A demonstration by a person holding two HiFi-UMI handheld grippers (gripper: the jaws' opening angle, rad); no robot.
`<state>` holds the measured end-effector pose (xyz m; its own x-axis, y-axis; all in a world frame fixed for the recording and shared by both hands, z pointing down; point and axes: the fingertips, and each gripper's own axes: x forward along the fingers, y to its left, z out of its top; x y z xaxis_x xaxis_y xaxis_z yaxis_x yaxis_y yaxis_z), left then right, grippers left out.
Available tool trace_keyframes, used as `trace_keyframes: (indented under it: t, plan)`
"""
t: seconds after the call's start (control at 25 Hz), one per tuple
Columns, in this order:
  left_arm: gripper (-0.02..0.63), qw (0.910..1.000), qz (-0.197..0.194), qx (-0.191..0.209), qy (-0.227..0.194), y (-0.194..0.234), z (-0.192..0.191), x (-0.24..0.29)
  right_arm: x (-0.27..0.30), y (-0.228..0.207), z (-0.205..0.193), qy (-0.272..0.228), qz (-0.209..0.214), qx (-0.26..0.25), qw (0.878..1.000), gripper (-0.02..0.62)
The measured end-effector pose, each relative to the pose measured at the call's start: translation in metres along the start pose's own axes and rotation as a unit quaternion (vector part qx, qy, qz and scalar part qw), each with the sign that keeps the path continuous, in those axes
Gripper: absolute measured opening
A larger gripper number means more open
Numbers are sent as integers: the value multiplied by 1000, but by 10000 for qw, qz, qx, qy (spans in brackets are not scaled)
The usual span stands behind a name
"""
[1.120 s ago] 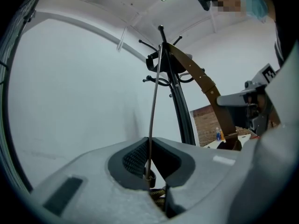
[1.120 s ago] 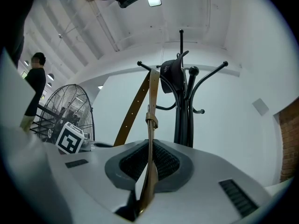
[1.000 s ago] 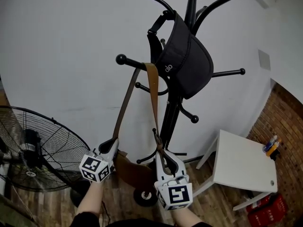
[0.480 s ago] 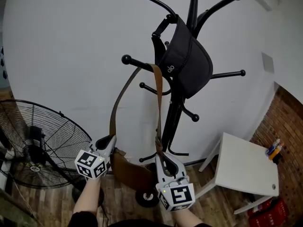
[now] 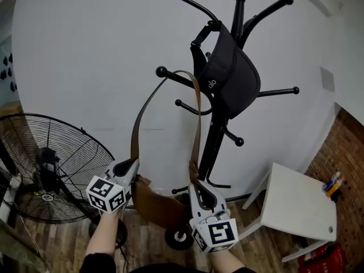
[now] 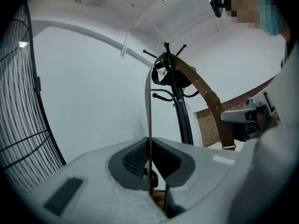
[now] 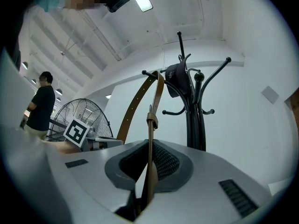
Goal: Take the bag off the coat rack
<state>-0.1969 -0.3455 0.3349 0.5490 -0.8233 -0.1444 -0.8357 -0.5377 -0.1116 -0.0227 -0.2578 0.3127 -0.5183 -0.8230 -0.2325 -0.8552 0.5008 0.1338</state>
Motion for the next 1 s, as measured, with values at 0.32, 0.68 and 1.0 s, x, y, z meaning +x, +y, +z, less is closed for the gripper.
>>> trace_keyframes:
  t: [0.32,0.68,1.0]
  plan:
    - [17,10000,23,-47,-23,4,14,-5,1,4,19,-155,119,-91,9998,23]
    - [17,9994,141,-282,-129,18,31,-8,3,14,39,-320,433,-270,9982,24]
    - [17,9993,267,-197,-148,12,38,-27,-6,19,41,-330,592,-223,9975,25]
